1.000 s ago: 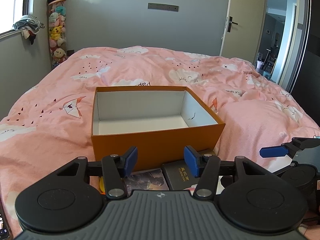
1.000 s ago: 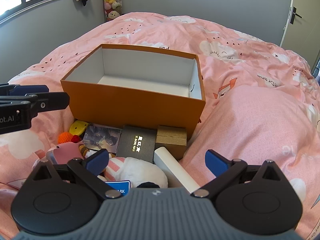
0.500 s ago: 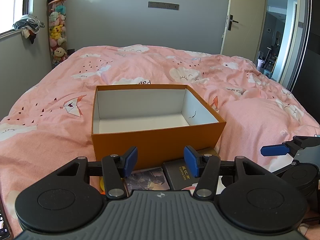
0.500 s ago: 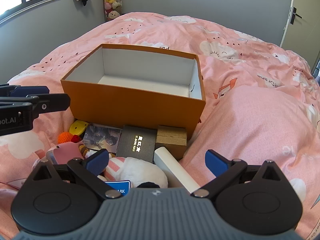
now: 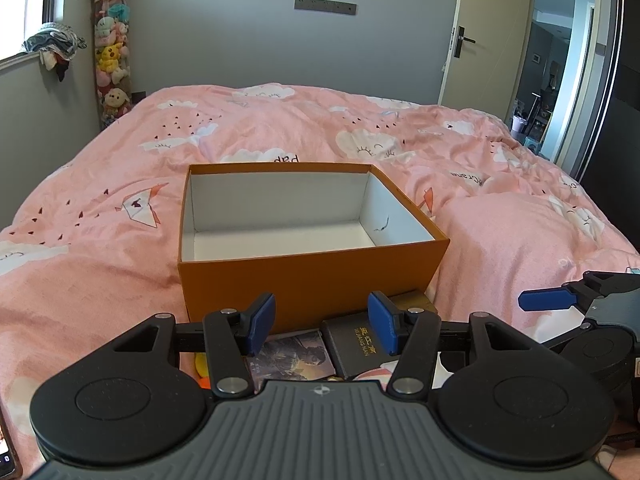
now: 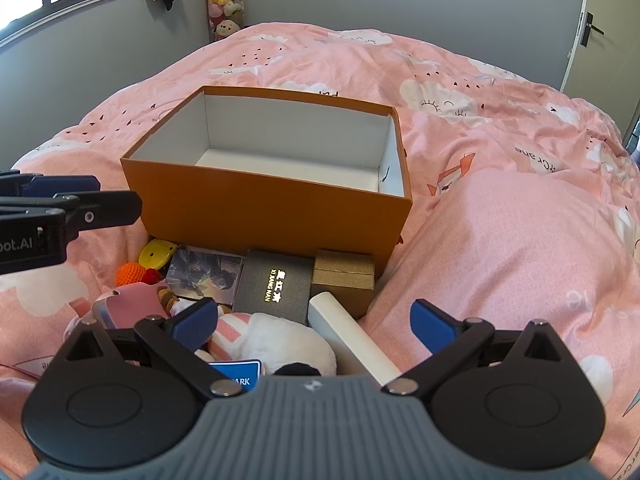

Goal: Organize objects
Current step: 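Grasp the gold box with the left tool while the right tool grasps the white glasses case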

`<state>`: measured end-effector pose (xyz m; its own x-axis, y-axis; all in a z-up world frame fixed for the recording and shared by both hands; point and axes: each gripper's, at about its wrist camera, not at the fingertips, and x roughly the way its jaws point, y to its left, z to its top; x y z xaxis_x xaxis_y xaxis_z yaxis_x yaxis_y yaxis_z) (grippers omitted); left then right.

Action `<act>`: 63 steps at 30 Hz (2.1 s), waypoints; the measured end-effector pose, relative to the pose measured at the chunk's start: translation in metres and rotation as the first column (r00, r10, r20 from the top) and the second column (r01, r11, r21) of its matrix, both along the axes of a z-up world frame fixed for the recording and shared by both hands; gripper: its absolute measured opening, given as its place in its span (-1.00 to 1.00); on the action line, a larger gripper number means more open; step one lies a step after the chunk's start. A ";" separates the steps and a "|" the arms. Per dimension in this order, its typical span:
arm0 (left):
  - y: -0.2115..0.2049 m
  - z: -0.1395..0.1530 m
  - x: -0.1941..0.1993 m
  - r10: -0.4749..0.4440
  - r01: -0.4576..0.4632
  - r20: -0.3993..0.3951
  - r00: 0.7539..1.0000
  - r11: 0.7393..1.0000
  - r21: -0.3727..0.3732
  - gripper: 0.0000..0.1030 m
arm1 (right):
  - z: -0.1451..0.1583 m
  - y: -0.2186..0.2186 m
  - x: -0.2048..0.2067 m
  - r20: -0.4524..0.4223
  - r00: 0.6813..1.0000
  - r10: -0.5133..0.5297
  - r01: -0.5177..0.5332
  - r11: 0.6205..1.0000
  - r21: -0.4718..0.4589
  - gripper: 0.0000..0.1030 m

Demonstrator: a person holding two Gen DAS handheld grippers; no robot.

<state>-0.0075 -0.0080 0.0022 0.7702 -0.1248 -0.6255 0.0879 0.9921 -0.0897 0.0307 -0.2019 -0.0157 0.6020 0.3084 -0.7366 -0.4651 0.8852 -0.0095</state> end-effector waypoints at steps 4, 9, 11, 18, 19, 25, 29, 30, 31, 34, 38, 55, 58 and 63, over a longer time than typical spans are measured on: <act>0.000 -0.001 0.006 -0.028 0.028 -0.027 0.999 0.999 -0.015 0.13 | -0.003 -0.001 0.004 -0.021 1.000 -0.011 0.011 1.000 -0.003 0.98; 0.000 -0.006 0.017 -0.088 0.086 -0.074 0.993 0.996 -0.039 -0.07 | -0.004 -0.006 0.011 -0.051 0.999 -0.013 0.013 1.000 0.004 0.64; -0.003 -0.008 0.022 -0.134 0.130 -0.097 0.986 0.990 -0.052 -0.18 | -0.006 -0.009 0.018 -0.086 0.996 -0.014 0.014 1.000 -0.001 0.33; -0.023 -0.022 0.041 -0.261 0.257 -0.175 0.949 0.965 -0.044 -0.27 | -0.026 -0.023 0.052 -0.267 0.962 0.058 -0.068 0.997 -0.028 -0.31; -0.026 -0.026 0.045 -0.283 0.278 -0.186 0.941 0.959 -0.054 -0.27 | -0.030 -0.023 0.056 -0.283 0.957 0.068 -0.085 0.995 -0.050 -0.32; -0.043 -0.044 0.065 -0.340 0.335 -0.266 0.902 0.940 -0.066 -0.28 | -0.046 -0.028 0.074 -0.359 0.925 0.127 -0.179 0.977 -0.116 -0.51; -0.053 -0.050 0.077 -0.366 0.367 -0.307 0.878 0.928 -0.057 -0.28 | -0.055 -0.030 0.090 -0.420 0.892 0.169 -0.244 0.961 -0.132 -0.43; -0.055 -0.051 0.078 -0.370 0.373 -0.314 0.874 0.926 -0.055 -0.28 | -0.057 -0.030 0.093 -0.435 0.882 0.181 -0.259 0.957 -0.127 -0.40; -0.058 -0.053 0.080 -0.374 0.378 -0.320 0.870 0.924 -0.052 -0.28 | -0.059 -0.030 0.097 -0.449 0.874 0.189 -0.271 0.954 -0.127 -0.38; -0.064 -0.057 0.086 -0.380 0.389 -0.336 0.862 0.920 -0.044 -0.28 | -0.066 -0.025 0.103 -0.476 0.853 0.213 -0.304 0.945 -0.123 -0.34; -0.069 -0.063 0.094 -0.375 0.393 -0.356 0.856 0.919 -0.024 -0.26 | -0.078 -0.019 0.109 -0.497 0.837 0.230 -0.322 0.941 -0.106 -0.31; -0.093 -0.079 0.134 -0.254 0.254 -0.418 0.872 0.966 -0.057 0.21 | 0.000 -0.093 0.106 -0.338 0.940 0.040 -0.067 0.995 -0.070 -0.45; -0.099 -0.085 0.143 -0.214 0.218 -0.440 0.872 0.975 -0.041 0.21 | -0.013 -0.101 0.114 -0.368 0.930 0.012 -0.033 0.998 -0.051 -0.45; -0.100 -0.097 0.153 -0.105 0.094 -0.474 0.874 0.995 -0.046 0.21 | -0.033 -0.103 0.125 -0.386 0.921 0.048 -0.057 0.998 -0.013 -0.44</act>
